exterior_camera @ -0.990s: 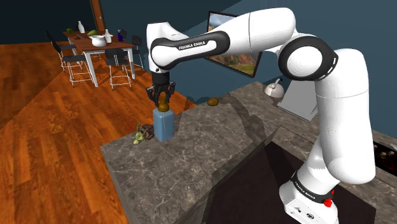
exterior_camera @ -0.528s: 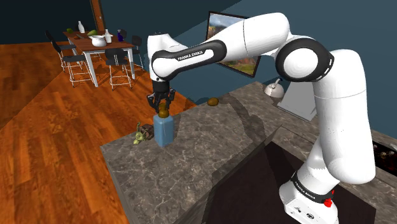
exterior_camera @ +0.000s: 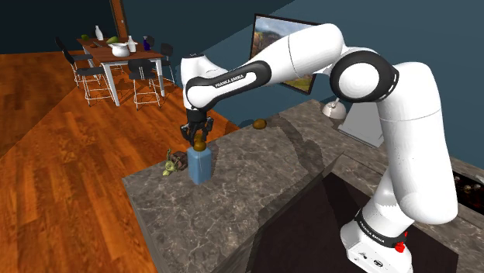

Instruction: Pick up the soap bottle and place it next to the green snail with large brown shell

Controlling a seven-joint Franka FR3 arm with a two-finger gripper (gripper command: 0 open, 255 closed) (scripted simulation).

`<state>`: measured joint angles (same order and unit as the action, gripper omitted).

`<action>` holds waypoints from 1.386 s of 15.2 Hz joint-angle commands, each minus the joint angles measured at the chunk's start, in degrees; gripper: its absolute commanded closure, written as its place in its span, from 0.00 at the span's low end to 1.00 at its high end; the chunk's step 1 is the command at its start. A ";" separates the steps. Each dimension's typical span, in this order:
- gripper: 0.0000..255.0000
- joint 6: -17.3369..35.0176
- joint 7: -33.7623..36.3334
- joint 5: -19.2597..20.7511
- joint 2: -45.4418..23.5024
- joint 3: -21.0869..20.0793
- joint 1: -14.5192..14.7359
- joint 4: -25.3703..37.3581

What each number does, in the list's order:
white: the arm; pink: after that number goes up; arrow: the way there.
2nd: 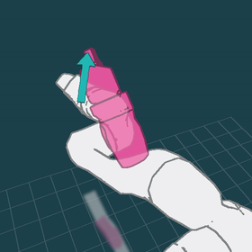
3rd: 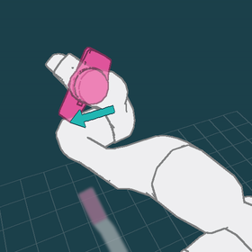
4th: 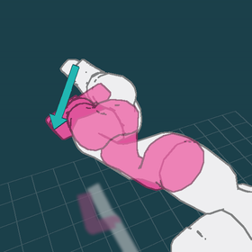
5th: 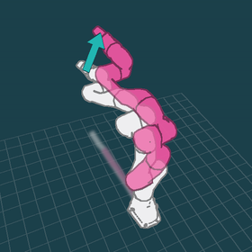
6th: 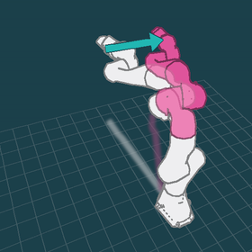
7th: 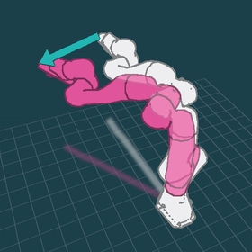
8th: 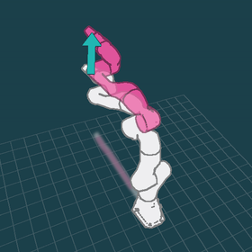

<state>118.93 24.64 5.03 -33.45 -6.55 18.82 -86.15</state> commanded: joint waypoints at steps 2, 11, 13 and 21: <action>1.00 1.78 0.12 0.15 -1.00 0.08 0.05 -0.73; 0.00 2.26 0.16 0.19 -1.30 0.11 0.07 -0.91; 0.00 2.26 0.16 0.19 -1.31 0.11 0.07 -0.90; 0.00 -3.48 -0.12 -0.24 1.59 -0.16 0.03 1.95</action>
<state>116.16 24.52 4.86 -32.20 -6.66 18.82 -84.49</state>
